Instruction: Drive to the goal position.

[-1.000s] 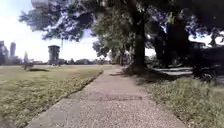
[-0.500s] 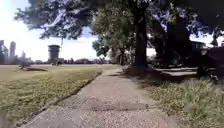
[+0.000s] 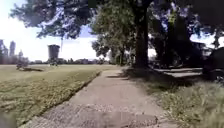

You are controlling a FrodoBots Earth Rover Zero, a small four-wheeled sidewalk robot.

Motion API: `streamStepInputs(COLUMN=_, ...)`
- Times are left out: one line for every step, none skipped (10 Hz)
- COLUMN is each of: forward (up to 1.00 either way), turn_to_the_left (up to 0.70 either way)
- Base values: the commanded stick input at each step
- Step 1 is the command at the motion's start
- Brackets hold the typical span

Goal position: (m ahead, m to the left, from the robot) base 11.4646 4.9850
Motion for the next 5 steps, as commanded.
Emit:
streamStepInputs(forward=0.69, turn_to_the_left=0.00)
streamStepInputs(forward=0.77, turn_to_the_left=0.00)
streamStepInputs(forward=0.84, turn_to_the_left=0.00)
streamStepInputs(forward=0.84, turn_to_the_left=0.00)
streamStepInputs(forward=0.84, turn_to_the_left=0.00)
